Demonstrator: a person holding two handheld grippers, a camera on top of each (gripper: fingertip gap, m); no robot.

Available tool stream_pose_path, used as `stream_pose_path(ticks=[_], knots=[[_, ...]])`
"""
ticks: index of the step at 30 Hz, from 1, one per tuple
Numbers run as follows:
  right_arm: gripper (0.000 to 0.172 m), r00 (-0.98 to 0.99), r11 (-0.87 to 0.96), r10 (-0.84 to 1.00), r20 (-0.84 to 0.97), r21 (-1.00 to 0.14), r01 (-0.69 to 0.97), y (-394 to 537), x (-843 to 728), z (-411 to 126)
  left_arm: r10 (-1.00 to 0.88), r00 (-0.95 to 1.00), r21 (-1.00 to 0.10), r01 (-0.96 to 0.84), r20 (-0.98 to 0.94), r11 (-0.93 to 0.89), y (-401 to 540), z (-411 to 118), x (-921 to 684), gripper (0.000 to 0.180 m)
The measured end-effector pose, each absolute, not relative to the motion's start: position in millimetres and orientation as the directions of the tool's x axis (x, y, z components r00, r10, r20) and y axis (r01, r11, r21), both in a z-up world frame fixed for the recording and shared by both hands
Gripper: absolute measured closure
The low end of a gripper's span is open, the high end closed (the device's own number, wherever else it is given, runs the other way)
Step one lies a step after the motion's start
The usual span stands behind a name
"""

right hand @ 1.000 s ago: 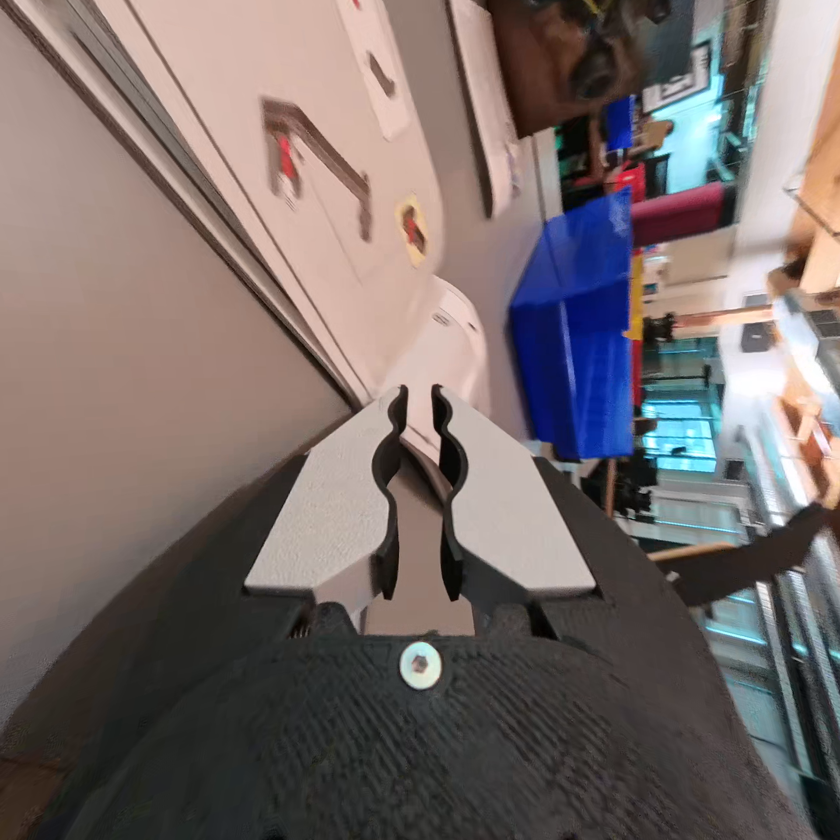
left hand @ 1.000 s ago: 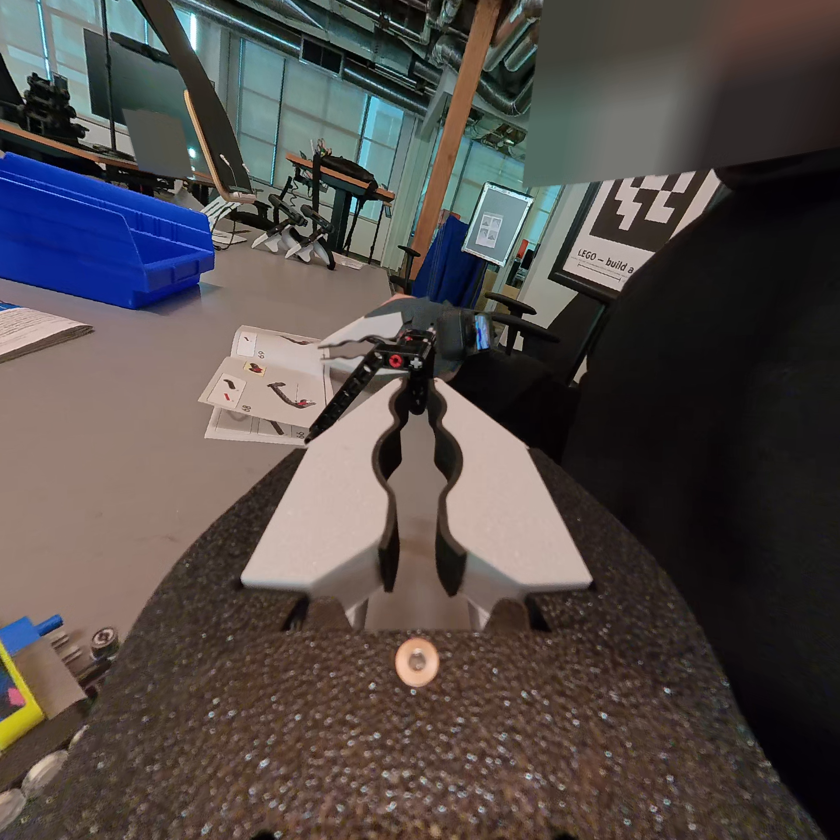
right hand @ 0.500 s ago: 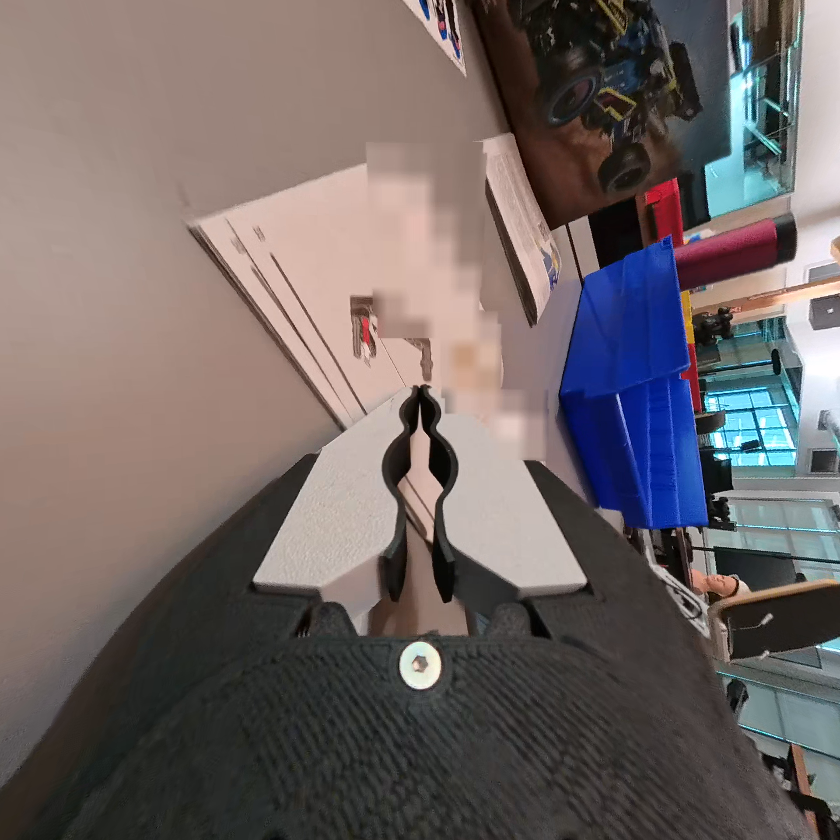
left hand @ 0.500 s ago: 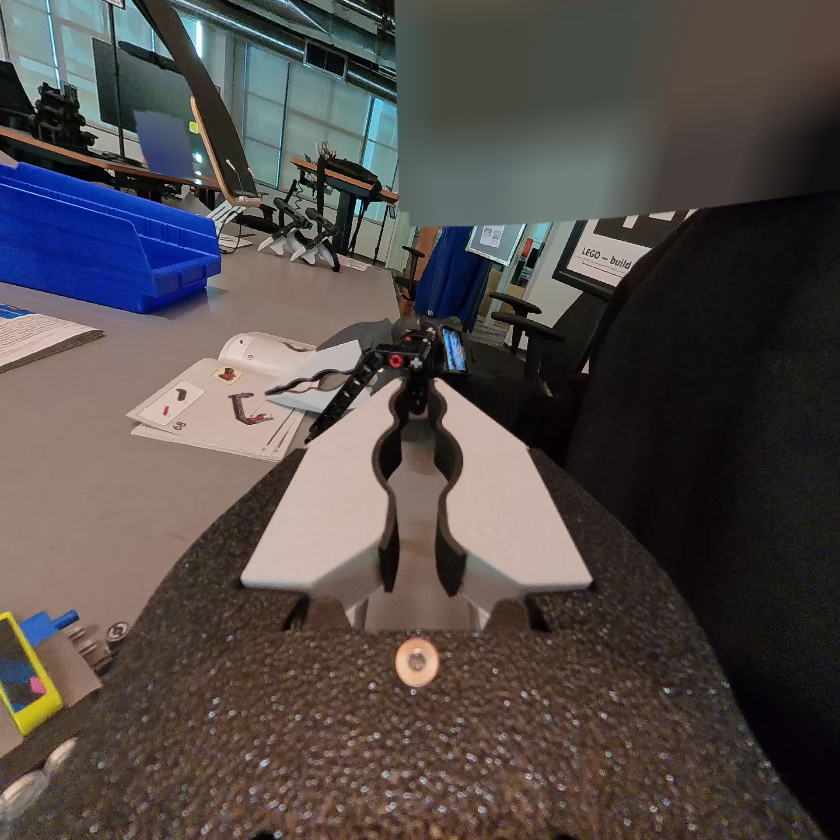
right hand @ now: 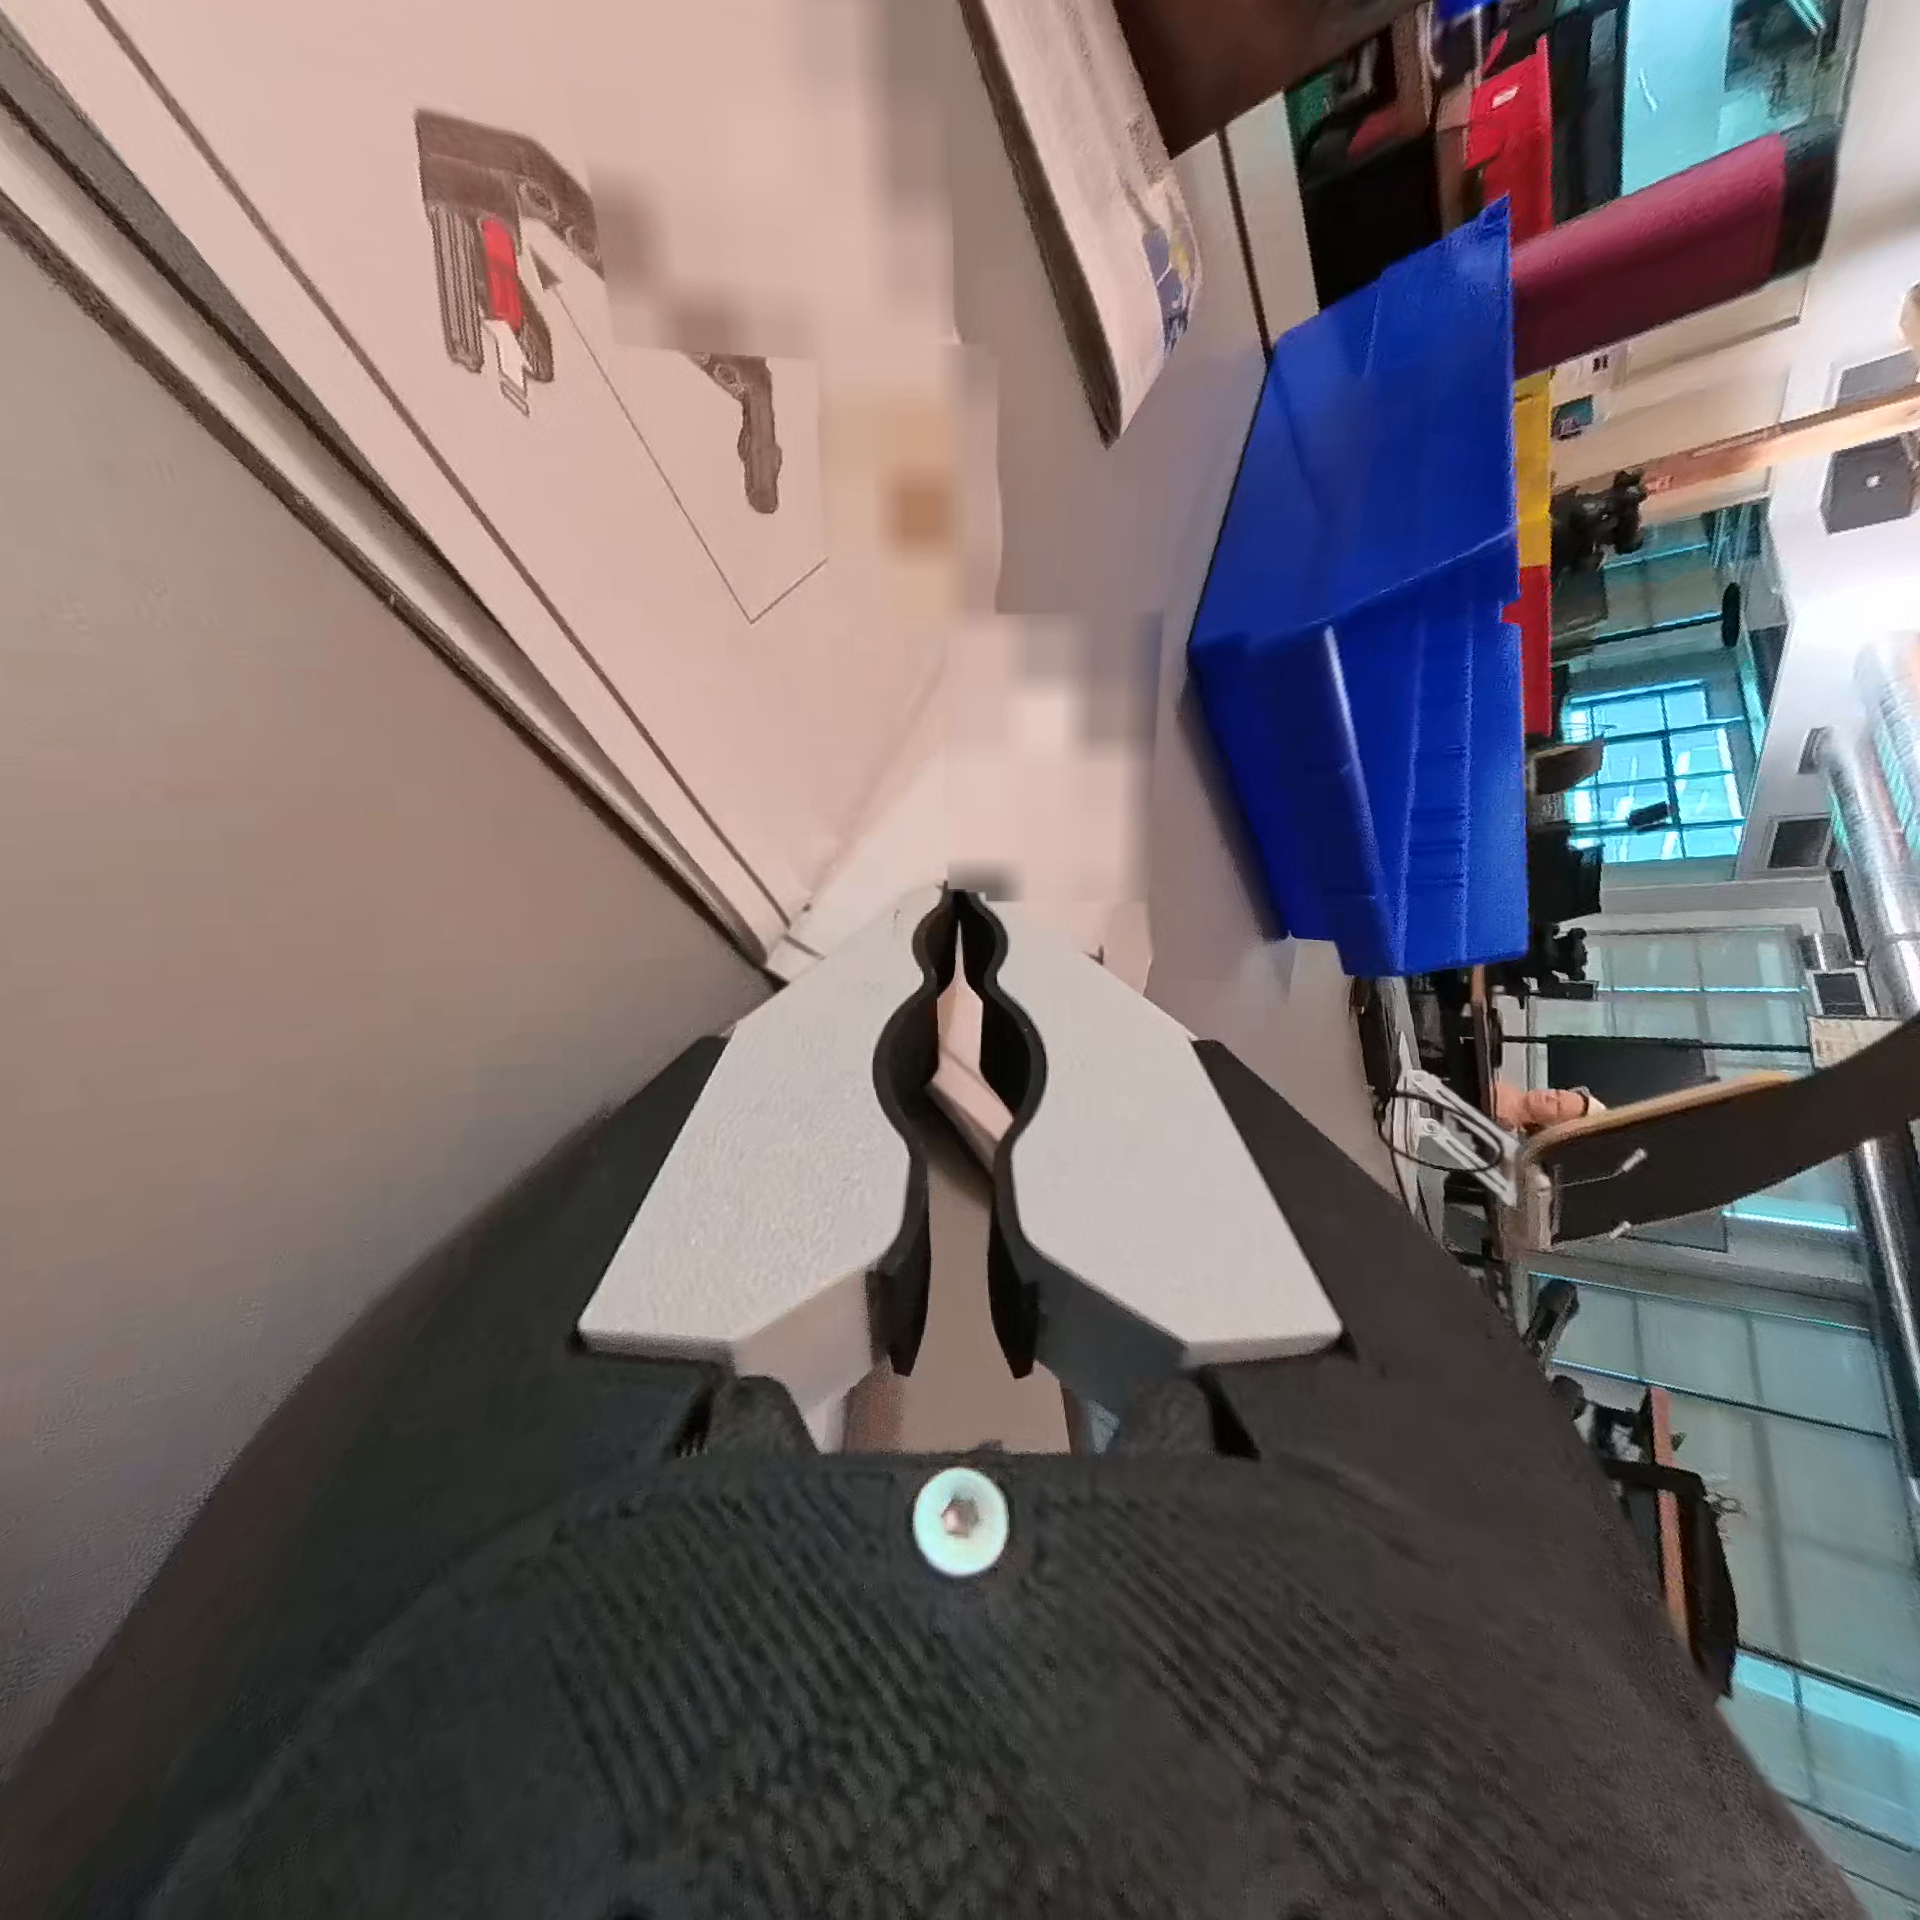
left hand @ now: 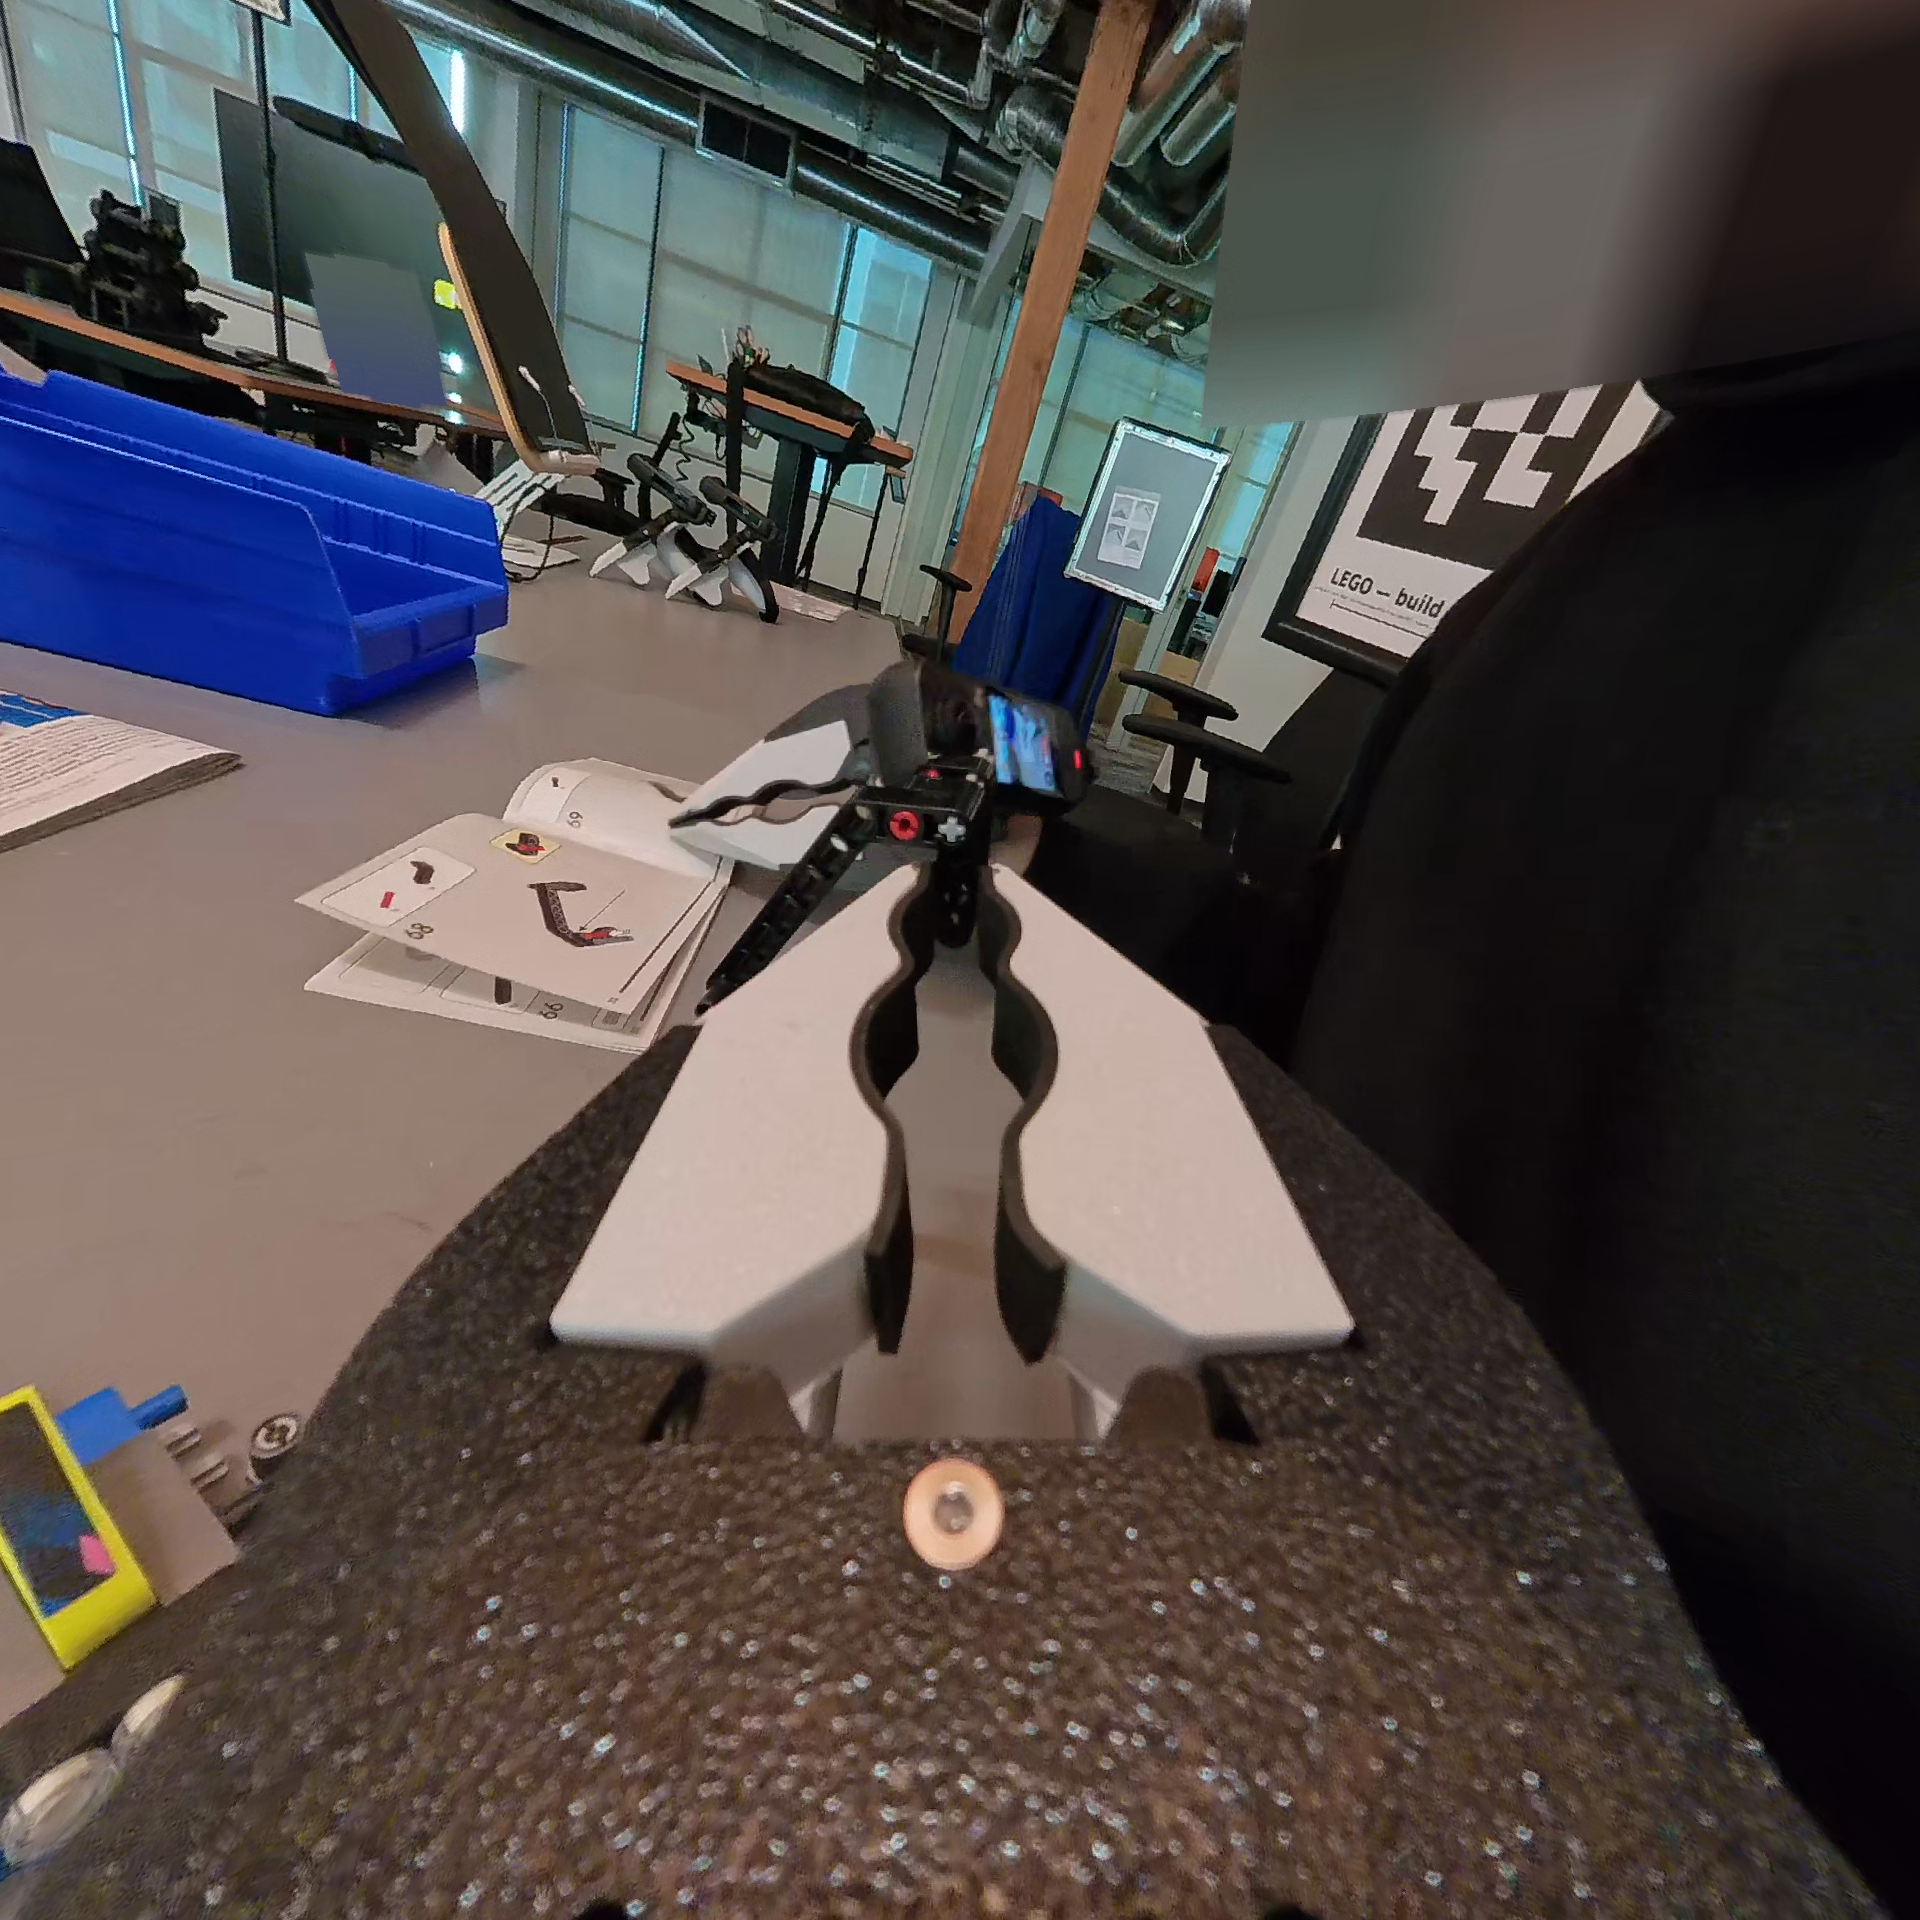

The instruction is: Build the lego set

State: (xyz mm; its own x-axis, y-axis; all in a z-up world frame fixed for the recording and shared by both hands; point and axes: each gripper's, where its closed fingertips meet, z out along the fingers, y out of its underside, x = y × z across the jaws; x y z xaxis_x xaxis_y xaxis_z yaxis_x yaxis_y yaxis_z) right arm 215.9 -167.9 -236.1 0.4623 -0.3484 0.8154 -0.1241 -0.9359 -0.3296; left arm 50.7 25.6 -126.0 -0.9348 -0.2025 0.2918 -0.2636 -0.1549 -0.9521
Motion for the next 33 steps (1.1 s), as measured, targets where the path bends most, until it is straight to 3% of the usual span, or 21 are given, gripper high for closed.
stream_pose_path(ticks=[13,18,21,25,28,33], knots=[[0.172,0.536,-0.925,-0.366,0.761,-0.361,-0.12,-113,198,-246,-0.215,-0.93,-0.951,-0.27,0.298,-0.151,27,-131,56,0.176],[0.172,0.568,-0.875,-0.406,0.717,-0.485,-0.013,-96,188,-222,-0.238,-0.929,-0.956,-0.253,0.284,-0.151,32,-132,57,0.176],[0.172,0.684,-0.734,-0.44,0.581,-0.672,0.098,-64,163,-195,-0.255,-0.927,-0.957,-0.238,0.274,-0.164,38,-129,59,0.176],[0.163,0.941,-0.299,-0.299,0.16,-0.952,0.067,-4,98,-157,-0.271,-0.925,-0.96,-0.227,0.265,-0.165,40,-128,59,0.176],[0.153,0.981,-0.112,-0.186,-0.05,-0.991,-0.072,20,72,-140,-0.26,-0.929,-0.96,-0.226,0.264,-0.167,39,-128,57,0.176],[0.153,0.988,-0.066,-0.12,-0.094,-0.992,-0.103,32,58,-135,-0.234,-0.94,-0.961,-0.208,0.247,-0.182,38,-124,50,0.176]])
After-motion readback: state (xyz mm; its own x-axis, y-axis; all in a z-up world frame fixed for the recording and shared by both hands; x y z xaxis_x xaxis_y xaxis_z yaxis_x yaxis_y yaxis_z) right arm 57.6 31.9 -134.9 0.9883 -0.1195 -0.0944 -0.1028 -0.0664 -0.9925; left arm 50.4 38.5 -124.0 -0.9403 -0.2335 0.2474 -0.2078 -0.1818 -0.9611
